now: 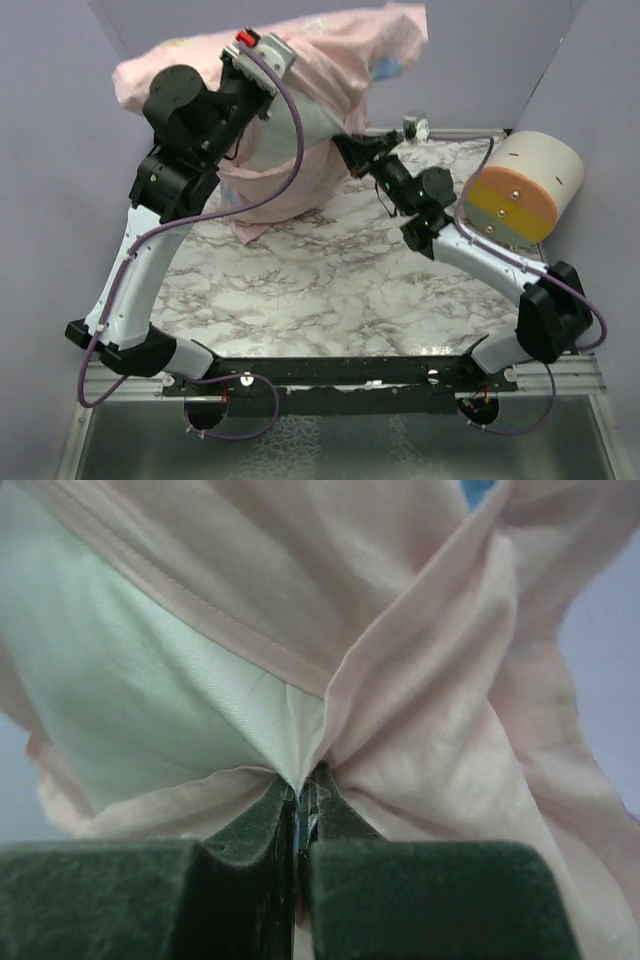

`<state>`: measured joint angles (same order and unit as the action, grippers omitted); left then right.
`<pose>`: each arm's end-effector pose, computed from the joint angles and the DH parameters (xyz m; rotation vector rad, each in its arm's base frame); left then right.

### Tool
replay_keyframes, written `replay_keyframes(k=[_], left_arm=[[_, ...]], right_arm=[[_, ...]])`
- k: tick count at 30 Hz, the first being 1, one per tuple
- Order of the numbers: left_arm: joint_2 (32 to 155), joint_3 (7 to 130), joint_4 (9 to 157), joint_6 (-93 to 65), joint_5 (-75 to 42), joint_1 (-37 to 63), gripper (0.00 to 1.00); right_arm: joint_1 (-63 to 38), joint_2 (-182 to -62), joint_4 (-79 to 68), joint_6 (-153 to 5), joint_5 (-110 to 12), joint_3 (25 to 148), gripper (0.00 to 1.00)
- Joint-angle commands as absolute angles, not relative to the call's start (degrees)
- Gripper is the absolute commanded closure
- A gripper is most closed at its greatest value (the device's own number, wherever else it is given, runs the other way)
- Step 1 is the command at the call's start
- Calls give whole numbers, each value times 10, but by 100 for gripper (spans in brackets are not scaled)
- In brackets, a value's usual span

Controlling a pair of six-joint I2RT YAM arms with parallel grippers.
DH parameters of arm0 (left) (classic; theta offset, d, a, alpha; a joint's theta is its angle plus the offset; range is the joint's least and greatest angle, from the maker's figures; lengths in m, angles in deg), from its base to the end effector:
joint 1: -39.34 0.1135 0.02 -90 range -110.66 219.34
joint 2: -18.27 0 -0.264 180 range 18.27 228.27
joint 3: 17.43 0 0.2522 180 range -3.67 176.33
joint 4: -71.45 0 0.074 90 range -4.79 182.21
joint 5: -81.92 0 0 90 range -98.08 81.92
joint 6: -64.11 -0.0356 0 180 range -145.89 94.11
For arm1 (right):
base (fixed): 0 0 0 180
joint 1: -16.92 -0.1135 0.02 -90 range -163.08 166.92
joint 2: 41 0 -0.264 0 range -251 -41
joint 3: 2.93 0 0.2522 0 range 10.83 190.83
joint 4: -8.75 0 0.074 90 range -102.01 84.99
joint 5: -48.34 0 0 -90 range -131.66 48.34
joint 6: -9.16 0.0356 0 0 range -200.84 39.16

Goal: Remove the pillowcase from the pillow

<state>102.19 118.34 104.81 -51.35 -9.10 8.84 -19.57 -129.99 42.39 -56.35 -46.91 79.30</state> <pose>0.2166 -0.1283 0.6091 0.5994 1.0953 -0.0873 0.2902 0.2187 0.3973 -0.2065 1.1398 0.9998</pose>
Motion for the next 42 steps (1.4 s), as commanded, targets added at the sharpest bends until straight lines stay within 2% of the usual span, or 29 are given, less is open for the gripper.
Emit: replay_keyframes(k=[1,4,6,7,10,11,13,17,21,27,34,42], left_arm=[[960,1050,1087,-472,-107,84,100],[953,1000,1129,-455,-110,83,100],[963,1000,1153,-448,-113,83,100],[968,1004,1158,-443,-115,83,100],[979,1018,1165,-433,-124,83,100],[985,1025,1171,-431,-127,83,100],[994,1041,1185,-429,-134,83,100],[1005,1052,1204,-425,-154,83,100],[1022,1075,1215,-416,-167,82,100],[1036,1100,1223,-413,-175,82,100],[1035,1115,1252,-417,-195,81,100],[1033,1125,1285,-425,-226,81,100]], right_arm=[[-206,-1186,454,-591,-492,605,99],[-206,-1124,368,-594,-466,536,98],[-207,-1091,335,-598,-453,507,94],[-207,-1078,317,-601,-446,501,87],[-207,-1041,238,-611,-423,523,42],[-206,-1027,209,-617,-418,536,32],[-207,-996,158,-626,-405,563,24],[-216,-942,140,-667,-433,578,17],[-292,-955,103,-773,-430,637,9],[-353,-1045,44,-876,-479,745,7],[-357,-1140,47,-970,-456,809,0],[-357,-1197,65,-1089,-449,850,1]])
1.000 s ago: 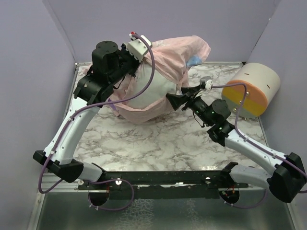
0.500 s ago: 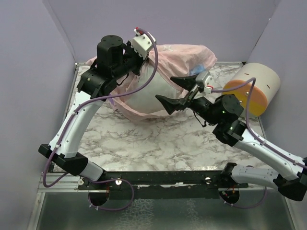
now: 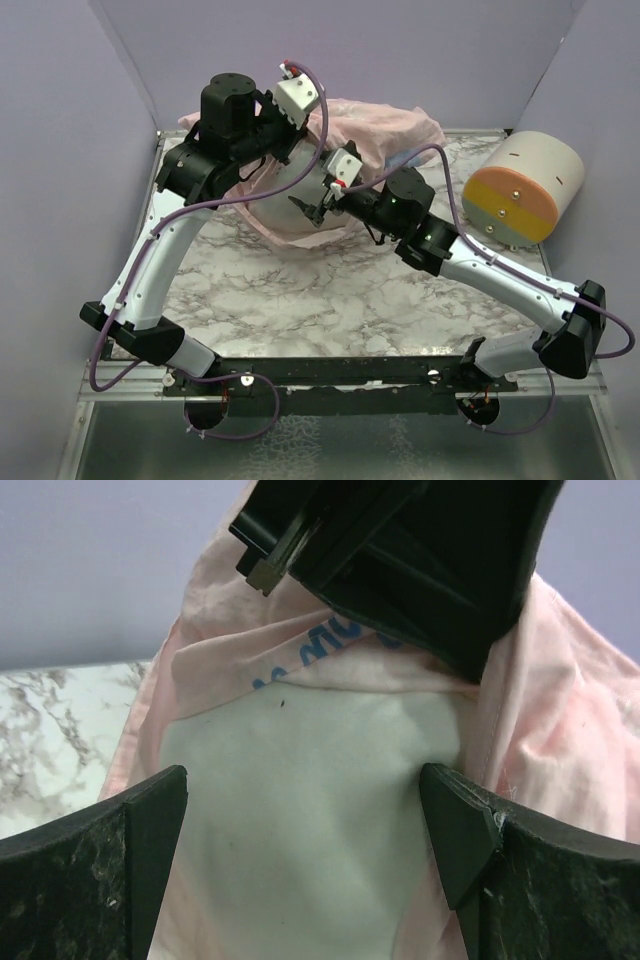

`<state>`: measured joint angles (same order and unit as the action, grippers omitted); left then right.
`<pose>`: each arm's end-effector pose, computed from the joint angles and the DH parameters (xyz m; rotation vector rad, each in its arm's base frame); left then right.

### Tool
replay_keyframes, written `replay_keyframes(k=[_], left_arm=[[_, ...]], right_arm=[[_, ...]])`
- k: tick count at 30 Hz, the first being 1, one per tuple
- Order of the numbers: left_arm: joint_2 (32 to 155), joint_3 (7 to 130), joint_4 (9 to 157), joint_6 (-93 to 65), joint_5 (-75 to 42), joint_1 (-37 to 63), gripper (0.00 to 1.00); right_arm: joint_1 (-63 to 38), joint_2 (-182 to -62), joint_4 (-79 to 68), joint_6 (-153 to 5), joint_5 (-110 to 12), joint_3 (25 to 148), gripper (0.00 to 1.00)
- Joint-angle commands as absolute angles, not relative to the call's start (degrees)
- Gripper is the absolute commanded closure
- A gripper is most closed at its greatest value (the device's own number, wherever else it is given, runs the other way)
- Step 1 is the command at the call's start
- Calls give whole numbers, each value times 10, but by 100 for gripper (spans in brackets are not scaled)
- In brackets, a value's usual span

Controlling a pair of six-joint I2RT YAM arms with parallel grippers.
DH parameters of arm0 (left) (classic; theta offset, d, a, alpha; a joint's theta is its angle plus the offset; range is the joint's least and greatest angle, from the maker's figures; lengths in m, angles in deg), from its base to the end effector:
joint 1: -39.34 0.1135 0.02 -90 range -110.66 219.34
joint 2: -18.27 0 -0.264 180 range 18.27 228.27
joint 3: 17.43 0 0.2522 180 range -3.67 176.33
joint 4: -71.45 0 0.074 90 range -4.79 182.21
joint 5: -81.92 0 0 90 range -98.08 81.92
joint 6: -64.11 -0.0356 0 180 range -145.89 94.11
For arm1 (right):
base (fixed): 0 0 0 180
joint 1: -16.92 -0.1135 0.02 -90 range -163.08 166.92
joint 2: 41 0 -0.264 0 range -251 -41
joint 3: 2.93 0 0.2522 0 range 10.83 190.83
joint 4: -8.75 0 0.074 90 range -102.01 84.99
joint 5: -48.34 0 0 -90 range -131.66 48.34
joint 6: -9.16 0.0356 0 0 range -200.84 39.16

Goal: Remove the pillowcase from the pillow

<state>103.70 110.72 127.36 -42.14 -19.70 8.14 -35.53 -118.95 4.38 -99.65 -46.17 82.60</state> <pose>0.2446 -0.1565 0.5229 0.8598 1.5943 -0.3684 0.1954 0.2587 0.4111 -0.9473 1.2119 0.5283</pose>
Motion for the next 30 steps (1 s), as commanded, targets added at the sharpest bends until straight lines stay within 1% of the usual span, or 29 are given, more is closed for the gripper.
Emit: replay_keyframes(k=[1,6,10,12,17,19,20,21,24,26,27,30], left_arm=[[1033,1126,1288,-425,-229,81,100],[1036,1140,1293,-423,-244,81,100],[1039,1149,1300,-425,-251,79,100],[1040,1154,1306,-424,-253,79,100],[1042,1183,1319,-407,-263,79,100],[1042,1198,1326,-401,-263,78,100],[1040,1205,1327,-399,-262,79,100],[1039,1212,1332,-399,-260,79,100],[1038,1231,1339,-399,-252,79,100],[1036,1239,1336,-401,-241,79,100],[1035,1242,1332,-402,-233,78,100],[1028,1234,1300,-414,-192,78,100]], right_arm=[[-357,-1202,66,-1106,-446,854,1],[-362,-1223,73,-1201,-454,844,1],[-371,-1258,103,-1272,-410,840,1],[-371,-1275,128,-1289,-399,841,1],[-371,-1346,132,-1306,-403,887,0],[-371,-1373,137,-1293,-408,903,4],[-371,-1381,137,-1285,-411,909,8],[-371,-1388,145,-1279,-407,911,14],[-371,-1396,202,-1260,-368,896,54],[-371,-1384,223,-1247,-365,879,87],[-371,-1375,237,-1236,-364,871,98],[-371,-1335,243,-1194,-365,850,99]])
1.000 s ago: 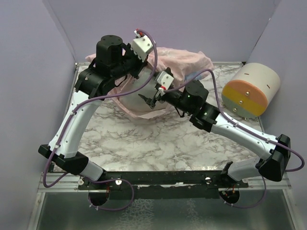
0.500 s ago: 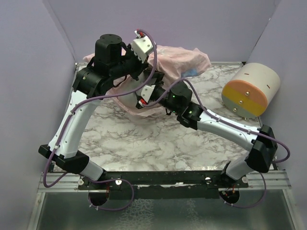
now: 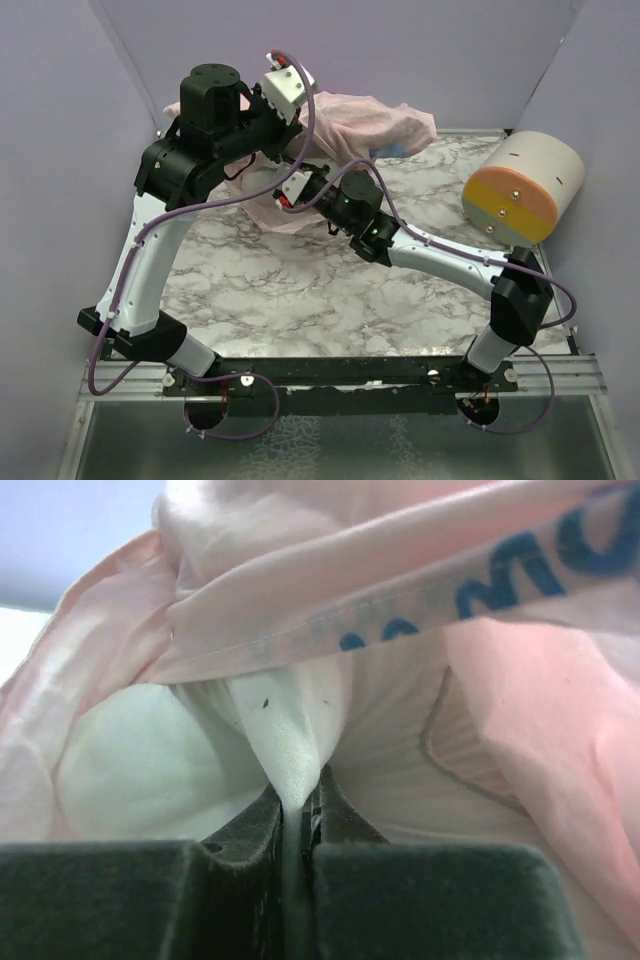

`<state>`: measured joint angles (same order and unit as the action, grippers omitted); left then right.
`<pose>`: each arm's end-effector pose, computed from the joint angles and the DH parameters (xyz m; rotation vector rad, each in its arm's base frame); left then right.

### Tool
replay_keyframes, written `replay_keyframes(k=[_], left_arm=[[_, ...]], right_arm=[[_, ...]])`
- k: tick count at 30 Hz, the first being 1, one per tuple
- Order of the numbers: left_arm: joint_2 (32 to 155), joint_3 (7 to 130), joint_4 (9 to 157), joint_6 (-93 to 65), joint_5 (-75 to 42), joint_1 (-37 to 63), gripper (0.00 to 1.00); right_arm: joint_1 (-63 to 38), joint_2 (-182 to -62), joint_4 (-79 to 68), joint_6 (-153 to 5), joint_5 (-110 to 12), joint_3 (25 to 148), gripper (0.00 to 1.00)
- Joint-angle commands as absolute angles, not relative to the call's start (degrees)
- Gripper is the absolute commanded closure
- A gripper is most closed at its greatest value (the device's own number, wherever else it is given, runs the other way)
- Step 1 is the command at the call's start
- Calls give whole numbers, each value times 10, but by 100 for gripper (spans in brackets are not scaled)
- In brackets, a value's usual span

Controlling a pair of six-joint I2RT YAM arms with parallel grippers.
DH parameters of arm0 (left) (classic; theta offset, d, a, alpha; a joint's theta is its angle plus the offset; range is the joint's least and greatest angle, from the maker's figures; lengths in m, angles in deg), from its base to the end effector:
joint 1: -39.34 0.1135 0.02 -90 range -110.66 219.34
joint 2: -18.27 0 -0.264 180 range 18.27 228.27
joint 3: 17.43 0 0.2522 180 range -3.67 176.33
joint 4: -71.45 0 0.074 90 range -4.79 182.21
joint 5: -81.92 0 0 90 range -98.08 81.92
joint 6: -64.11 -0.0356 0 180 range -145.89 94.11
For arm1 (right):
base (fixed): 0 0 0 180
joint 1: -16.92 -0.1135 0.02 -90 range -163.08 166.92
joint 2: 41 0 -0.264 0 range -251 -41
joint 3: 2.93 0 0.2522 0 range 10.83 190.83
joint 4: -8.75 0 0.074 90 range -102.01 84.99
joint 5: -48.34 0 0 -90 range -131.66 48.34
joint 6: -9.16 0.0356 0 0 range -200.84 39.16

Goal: Remove the pillowcase from the pillow

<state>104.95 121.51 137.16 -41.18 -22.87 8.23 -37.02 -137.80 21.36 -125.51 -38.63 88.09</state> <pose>0.2218 -0.1445 0.5513 0.8828 1.5896 -0.4290 0.2434 0.3311 0.3633 -1.0725 0.9794 0.0939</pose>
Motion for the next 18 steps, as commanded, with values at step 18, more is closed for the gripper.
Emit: replay_keyframes(k=[18], left_arm=[[1013,1167,1104,-594,67,79,100]], right_arm=[[-364,-1107,150,-1017,-320,694,99]])
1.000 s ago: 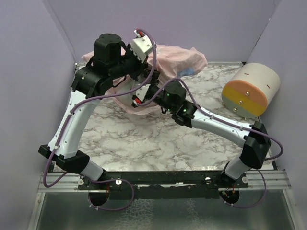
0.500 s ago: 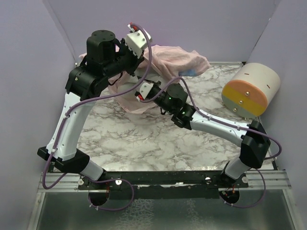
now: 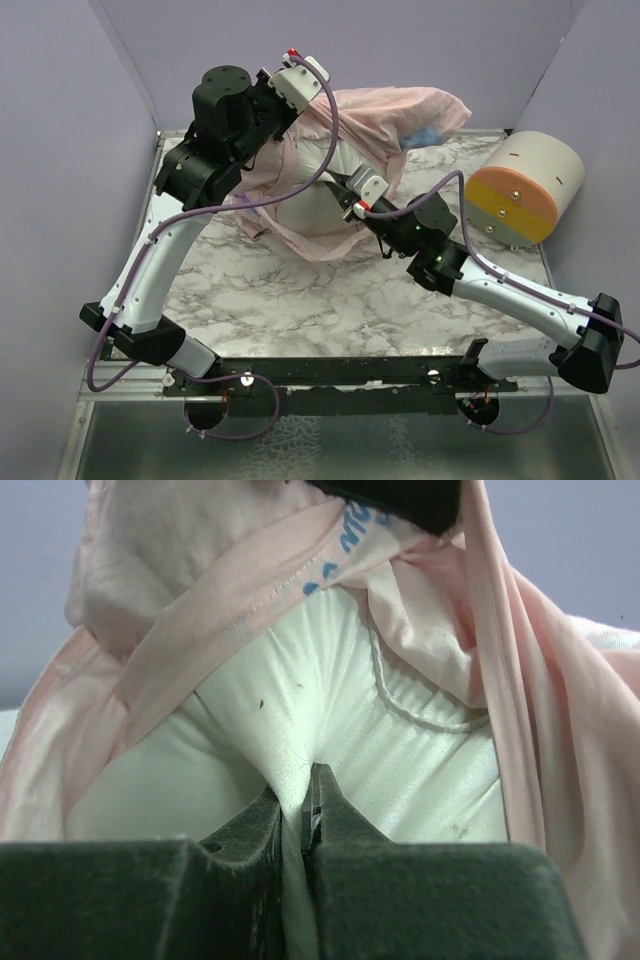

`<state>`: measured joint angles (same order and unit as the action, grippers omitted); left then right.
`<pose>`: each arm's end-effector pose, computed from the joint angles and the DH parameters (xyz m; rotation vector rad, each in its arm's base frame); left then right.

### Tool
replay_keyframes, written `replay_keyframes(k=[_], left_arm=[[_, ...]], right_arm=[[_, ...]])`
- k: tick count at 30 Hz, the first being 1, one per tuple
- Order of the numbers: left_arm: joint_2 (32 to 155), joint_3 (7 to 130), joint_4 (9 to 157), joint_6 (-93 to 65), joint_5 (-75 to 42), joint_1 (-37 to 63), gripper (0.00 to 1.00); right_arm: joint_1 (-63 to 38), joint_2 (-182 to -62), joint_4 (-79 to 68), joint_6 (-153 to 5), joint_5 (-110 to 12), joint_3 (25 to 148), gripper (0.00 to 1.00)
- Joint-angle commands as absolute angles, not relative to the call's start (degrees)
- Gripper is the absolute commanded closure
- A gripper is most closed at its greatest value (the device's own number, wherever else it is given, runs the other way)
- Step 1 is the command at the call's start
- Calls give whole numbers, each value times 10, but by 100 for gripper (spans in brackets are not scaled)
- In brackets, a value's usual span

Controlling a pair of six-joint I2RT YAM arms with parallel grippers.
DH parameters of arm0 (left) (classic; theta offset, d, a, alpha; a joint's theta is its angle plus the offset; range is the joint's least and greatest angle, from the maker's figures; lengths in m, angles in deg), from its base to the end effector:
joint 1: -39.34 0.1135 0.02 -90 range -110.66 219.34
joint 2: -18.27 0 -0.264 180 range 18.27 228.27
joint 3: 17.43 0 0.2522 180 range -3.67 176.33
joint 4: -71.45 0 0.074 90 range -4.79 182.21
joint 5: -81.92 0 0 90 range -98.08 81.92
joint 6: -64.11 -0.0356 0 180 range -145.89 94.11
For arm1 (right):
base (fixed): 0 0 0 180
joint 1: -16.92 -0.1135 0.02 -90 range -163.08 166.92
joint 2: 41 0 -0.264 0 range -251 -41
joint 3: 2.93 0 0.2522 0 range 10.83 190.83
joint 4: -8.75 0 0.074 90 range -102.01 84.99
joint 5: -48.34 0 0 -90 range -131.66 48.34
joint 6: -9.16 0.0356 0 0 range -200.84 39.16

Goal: Remove the pillowcase from the pillow

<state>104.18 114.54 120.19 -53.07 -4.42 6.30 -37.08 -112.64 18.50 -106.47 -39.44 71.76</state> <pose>0.2406 -0.1538 0.5533 0.7684 1.4234 -0.0273 0.1748 0.2383 0.4018 -0.8441 1.0640 0.3913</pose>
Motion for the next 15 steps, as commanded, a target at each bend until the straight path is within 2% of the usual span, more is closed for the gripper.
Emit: replay_keyframes(k=[1,6,9,10,11,12,13,15], left_arm=[[1011,1163,1102,-604,75,78,100],[983,1075,1039,-700,150,82,100],[982,1057,1021,-695,153,118,100],[988,1063,1029,-684,150,130,96],[996,1072,1044,-670,143,139,85],[1003,1081,1065,-657,132,145,70],[1009,1091,1092,-642,116,146,49],[1015,1116,1154,-607,58,146,23]], right_arm=[[-355,-1110,138,-1008,-317,695,99],[-305,-1103,96,-951,-334,698,99],[-281,-1080,98,-929,-363,691,99],[-277,-1075,92,-924,-370,695,99],[-276,-1074,85,-921,-374,704,99],[-276,-1076,77,-917,-378,716,99],[-276,-1079,65,-906,-383,732,99],[-276,-1095,47,-887,-397,786,99]])
